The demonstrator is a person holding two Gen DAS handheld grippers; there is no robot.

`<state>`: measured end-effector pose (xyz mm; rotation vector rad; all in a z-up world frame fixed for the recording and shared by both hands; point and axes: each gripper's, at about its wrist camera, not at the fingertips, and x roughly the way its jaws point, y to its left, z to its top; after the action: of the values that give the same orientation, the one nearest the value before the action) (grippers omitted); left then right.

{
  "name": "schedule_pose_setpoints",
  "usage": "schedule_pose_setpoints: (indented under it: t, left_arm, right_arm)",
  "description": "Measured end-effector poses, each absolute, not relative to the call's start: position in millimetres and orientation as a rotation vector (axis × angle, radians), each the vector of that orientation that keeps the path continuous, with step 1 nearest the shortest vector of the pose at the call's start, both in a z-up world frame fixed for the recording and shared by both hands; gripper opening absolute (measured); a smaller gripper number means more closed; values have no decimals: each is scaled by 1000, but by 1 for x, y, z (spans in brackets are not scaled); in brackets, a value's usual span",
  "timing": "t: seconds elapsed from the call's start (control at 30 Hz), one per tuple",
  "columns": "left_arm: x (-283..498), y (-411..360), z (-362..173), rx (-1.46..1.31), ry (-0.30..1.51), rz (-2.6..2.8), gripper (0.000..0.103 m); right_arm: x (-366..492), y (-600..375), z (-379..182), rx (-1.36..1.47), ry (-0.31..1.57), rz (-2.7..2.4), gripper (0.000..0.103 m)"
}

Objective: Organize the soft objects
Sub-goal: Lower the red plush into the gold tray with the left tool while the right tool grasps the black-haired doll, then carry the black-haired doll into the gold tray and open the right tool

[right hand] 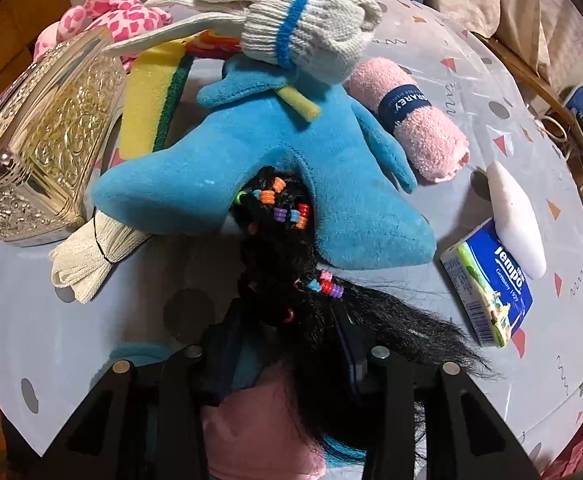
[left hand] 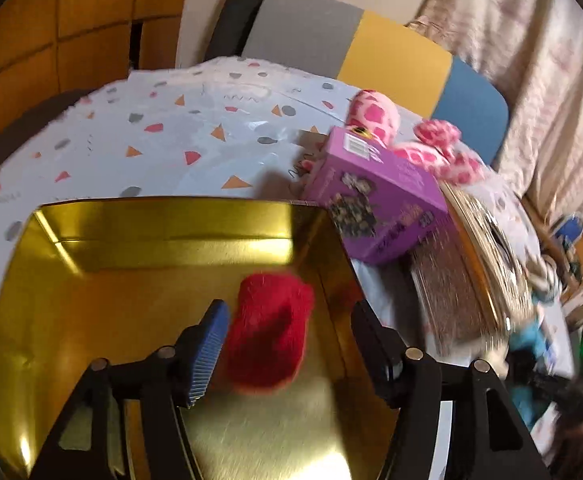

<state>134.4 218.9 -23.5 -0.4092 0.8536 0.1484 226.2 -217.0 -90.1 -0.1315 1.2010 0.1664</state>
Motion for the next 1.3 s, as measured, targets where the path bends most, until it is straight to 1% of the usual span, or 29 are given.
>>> schedule_pose_setpoints:
  t: [0.1, 0.2, 0.27, 0.33, 0.4, 0.43, 0.47, 0.53, 0.57, 0.6, 0.83, 0.87, 0.93, 1.1, 1.3]
  left_arm:
    - [109, 204, -18, -337, 840, 153, 64]
    - [83, 186, -14, -273, 823, 153, 70]
    - [70, 178, -12, -263, 816, 145, 72]
    - [57, 169, -11, -252, 805, 150, 78]
    - [48, 163, -9, -256, 794, 146, 82]
    - [44, 159, -9, -261, 786, 138, 86]
    - [39, 155, -7, -254, 779, 127, 87]
    - [35, 150, -4, -242, 769, 128, 89]
    - [32, 149, -1, -249, 756, 118, 90]
    - [29, 149, 1, -256, 749, 114, 93]
    - [19, 162, 12, -282, 728, 151, 93]
    - [17, 164, 12, -279, 726, 160, 93]
    - [13, 169, 11, -280, 721, 178, 93]
    - [8, 178, 10, -301, 714, 194, 95]
    - [1, 185, 12, -321, 699, 194, 95]
  right_arm:
    - [226, -215, -91, -135, 1203, 169, 40]
    - [226, -215, -93, -120, 1208, 170, 41]
    - [226, -216, -94, -101, 1207, 173, 44]
    - [226, -218, -95, -93, 1205, 175, 44]
    - [226, -219, -95, -98, 1204, 170, 43]
    - [225, -219, -94, -101, 1204, 168, 41]
    - [225, -219, -93, -101, 1203, 170, 35]
    - [222, -216, -89, -116, 1183, 181, 29]
    - [221, -215, -86, -128, 1169, 185, 23]
    - [219, -215, -84, -135, 1157, 185, 23]
    - [198, -225, -41, -87, 1040, 203, 16]
    - [194, -228, -32, -80, 1022, 205, 13]
    - [186, -232, -13, -64, 993, 216, 4]
    - [161, -218, 27, -91, 925, 265, 4]
    - [153, -200, 42, -30, 887, 333, 4]
